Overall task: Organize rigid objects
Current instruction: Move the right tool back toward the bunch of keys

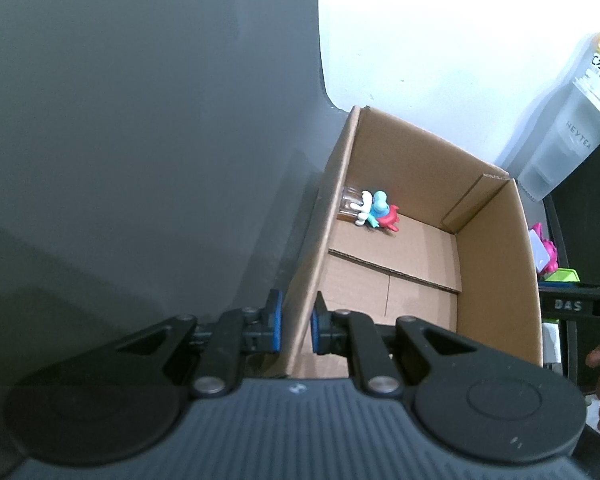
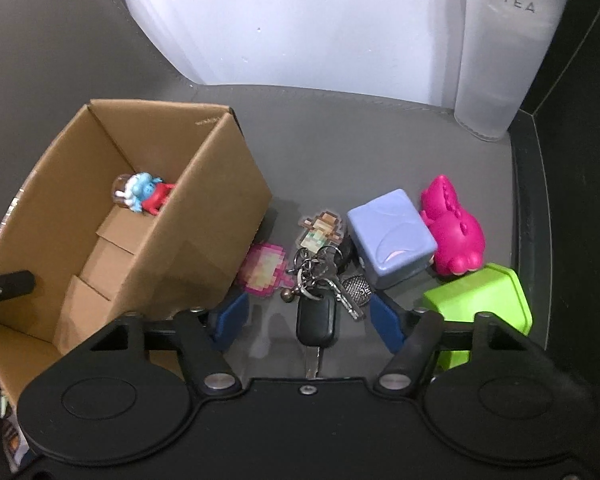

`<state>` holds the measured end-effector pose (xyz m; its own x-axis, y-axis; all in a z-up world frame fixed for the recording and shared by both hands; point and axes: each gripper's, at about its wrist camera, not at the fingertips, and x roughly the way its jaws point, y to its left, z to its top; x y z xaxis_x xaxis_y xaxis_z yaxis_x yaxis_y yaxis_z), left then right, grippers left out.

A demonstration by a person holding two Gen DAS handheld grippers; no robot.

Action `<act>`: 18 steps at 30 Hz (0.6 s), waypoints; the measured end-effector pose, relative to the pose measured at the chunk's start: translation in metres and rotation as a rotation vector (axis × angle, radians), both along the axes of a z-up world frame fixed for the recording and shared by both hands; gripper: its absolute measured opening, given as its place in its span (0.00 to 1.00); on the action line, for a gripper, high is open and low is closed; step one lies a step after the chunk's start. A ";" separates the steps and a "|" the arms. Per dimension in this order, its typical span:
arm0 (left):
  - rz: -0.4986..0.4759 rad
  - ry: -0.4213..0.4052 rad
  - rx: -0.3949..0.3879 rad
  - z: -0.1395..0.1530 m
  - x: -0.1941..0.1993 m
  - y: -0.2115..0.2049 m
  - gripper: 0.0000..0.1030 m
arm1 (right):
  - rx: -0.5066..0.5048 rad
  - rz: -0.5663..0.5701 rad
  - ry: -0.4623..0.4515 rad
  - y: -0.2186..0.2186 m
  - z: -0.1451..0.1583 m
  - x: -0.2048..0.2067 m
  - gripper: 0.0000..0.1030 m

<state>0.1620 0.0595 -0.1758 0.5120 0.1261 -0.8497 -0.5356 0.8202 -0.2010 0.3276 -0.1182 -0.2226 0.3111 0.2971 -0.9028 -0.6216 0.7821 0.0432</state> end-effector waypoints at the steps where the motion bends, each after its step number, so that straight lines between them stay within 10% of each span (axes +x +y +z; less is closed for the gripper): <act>1: 0.002 -0.001 -0.004 0.000 0.000 0.001 0.12 | -0.005 -0.002 -0.002 0.001 -0.002 0.001 0.63; 18: 0.004 0.002 -0.001 0.000 0.000 -0.001 0.12 | -0.105 0.016 -0.046 0.014 -0.021 0.005 0.52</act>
<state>0.1617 0.0590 -0.1757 0.5095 0.1271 -0.8510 -0.5396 0.8176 -0.2009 0.3326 -0.1047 -0.2433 0.3489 0.2073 -0.9139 -0.6337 0.7707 -0.0671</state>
